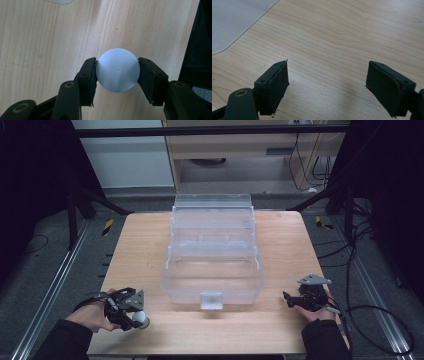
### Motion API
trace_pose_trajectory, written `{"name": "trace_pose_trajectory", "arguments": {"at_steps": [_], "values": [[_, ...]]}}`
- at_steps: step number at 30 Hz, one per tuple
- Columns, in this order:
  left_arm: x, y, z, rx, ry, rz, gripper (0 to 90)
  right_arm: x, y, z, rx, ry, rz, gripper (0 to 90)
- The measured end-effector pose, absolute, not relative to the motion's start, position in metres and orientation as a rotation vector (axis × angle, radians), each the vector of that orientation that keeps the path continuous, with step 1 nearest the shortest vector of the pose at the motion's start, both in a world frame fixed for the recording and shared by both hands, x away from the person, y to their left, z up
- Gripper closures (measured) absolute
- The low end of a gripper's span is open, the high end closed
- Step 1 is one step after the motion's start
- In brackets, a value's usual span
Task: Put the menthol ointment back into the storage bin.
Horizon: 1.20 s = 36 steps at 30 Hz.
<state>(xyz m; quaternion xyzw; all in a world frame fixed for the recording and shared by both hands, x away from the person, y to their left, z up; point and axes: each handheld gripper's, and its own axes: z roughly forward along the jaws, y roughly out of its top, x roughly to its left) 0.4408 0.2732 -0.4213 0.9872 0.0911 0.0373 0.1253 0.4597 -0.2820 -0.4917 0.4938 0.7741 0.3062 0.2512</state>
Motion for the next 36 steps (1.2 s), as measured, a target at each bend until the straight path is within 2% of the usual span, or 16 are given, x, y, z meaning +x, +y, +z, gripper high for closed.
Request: {"name": "trace_pose_trajectory", "arguments": {"at_steps": [3, 4, 6, 12, 14, 18, 27, 36], "values": [[0.441, 0.274, -0.416, 2.861, 0.277, 0.116, 50.4, 0.460, -0.282, -0.492, 1.343, 2.109, 0.831, 18.3], [0.441, 0.277, -0.405, 2.815, 0.245, 0.132, 74.9, 0.460, -0.282, -0.492, 1.344, 2.109, 0.830, 18.3], [0.443, 0.279, -0.396, 2.791, 0.264, 0.123, 74.1, 0.460, -0.282, -0.492, 1.344, 2.108, 0.830, 18.3], [0.445, 0.282, -0.400, 2.819, 0.315, 0.122, 57.7, 0.459, -0.283, -0.492, 1.344, 2.112, 0.830, 18.3], [0.446, 0.282, -0.400, 2.810, 0.311, 0.130, 49.0, 0.460, -0.282, -0.493, 1.350, 2.117, 0.824, 18.2], [0.448, 0.276, -0.406, 2.830, 0.310, 0.108, 42.6, 0.460, -0.282, -0.493, 1.342, 2.123, 0.818, 18.2], [0.459, 0.258, -0.422, 2.904, 0.263, 0.094, 43.8, 0.460, -0.282, -0.494, 1.342, 2.125, 0.819, 18.3], [0.464, 0.253, -0.426, 2.950, 0.232, 0.073, 49.8, 0.460, -0.282, -0.493, 1.342, 2.132, 0.819, 18.3]]}}
